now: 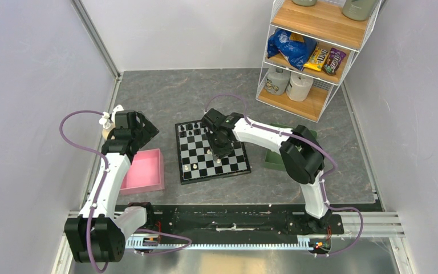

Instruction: Set up the chess pieces on the board

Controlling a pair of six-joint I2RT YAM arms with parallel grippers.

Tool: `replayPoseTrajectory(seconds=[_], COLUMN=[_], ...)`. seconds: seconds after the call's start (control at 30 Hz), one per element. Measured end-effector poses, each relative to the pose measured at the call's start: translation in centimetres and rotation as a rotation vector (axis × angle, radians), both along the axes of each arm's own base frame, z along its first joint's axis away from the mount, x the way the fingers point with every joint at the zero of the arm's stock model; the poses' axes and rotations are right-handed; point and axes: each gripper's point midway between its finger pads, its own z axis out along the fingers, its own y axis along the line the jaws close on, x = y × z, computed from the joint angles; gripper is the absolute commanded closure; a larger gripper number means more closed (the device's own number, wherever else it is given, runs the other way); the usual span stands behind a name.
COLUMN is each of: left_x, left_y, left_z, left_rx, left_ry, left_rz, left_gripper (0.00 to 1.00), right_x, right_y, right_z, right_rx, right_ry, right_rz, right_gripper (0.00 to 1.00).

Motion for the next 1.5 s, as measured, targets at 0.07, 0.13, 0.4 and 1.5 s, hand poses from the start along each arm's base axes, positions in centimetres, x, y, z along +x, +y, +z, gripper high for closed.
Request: replayPoseTrajectory(seconds=[0.07,0.13,0.4,1.5], left_x=[0.0,0.0,0.0,0.0], left_y=[0.0,0.0,0.0,-0.3], left_z=[0.0,0.0,0.0,-0.2], left_rx=[0.000,0.000,0.000,-0.013], left_ry=[0.000,0.001,-0.002,0.002], left_rz=[0.000,0.000,0.000,-0.013], left_gripper=[0.14,0.14,0.14,0.14], right_x=[-0.1,-0.1,-0.2,-3.5], right_y=[0.0,0.1,0.1,4.3], right_z=[0.0,0.0,0.0,-0.2], right_rx=[0.002,0.004,0.008,0.042], right_ry=[0.004,0.005,0.011,0.056], right_rz=[-0.002,-0.001,-0.002,0.134], right_gripper=[0.67,0.71,0.62,0.82])
